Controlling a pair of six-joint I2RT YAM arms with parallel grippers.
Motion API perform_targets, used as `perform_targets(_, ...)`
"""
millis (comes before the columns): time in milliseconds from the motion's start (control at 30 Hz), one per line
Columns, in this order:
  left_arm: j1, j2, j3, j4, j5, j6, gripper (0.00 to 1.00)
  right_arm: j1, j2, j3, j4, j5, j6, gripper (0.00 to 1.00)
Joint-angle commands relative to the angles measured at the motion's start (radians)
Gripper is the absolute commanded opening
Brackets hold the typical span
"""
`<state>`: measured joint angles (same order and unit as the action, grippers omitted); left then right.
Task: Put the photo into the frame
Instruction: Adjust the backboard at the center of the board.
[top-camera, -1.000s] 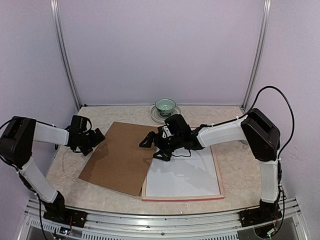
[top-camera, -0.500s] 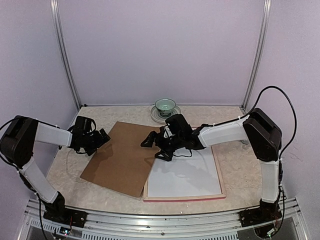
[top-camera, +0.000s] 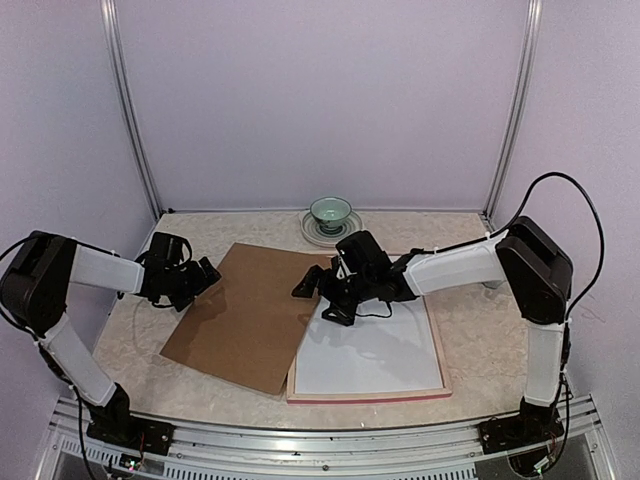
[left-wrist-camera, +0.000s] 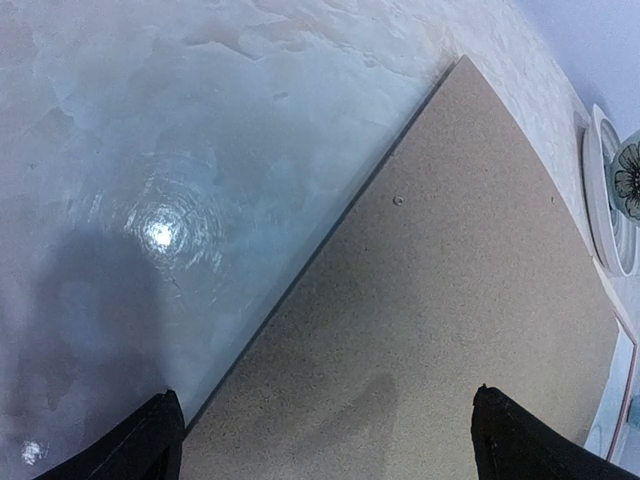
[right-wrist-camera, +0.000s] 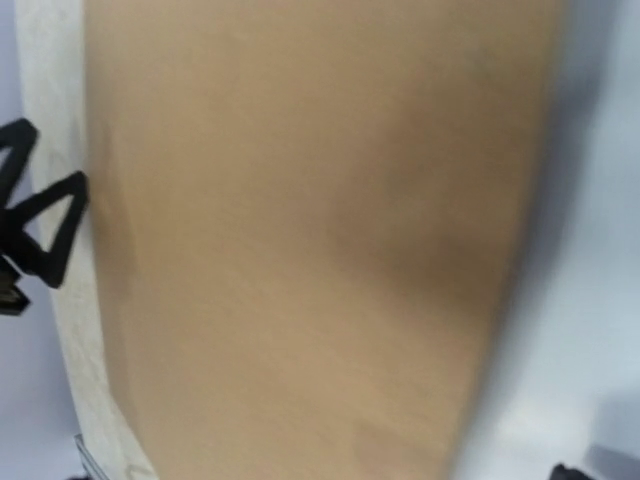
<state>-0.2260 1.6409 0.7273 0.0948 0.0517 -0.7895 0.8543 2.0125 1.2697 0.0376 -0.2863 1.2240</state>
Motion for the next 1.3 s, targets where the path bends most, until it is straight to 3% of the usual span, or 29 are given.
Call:
perform_targets(0, -0.001, 0.034, -0.035, -0.062, 0.063, -0.026, 0.99, -0.003, 0.051, 0.063, -0.005, 0.013, -0.014, 0.99)
perform_targets(467, 0.010, 0.033, -0.040, -0.054, 0.075, -0.028, 0.99, -0.003, 0.107, 0.132, -0.040, -0.007, 0.014, 0.99)
perform_targets(900, 0.011, 0.043, -0.040, -0.050, 0.095, -0.028, 0.99, 0.000, 0.136, 0.130, 0.243, -0.131, 0.069, 0.99)
perform_targets(1267, 0.007, 0.032, -0.062, -0.029, 0.158, -0.056, 0.99, 0.010, 0.110, 0.329, 0.209, -0.185, -0.012, 0.99)
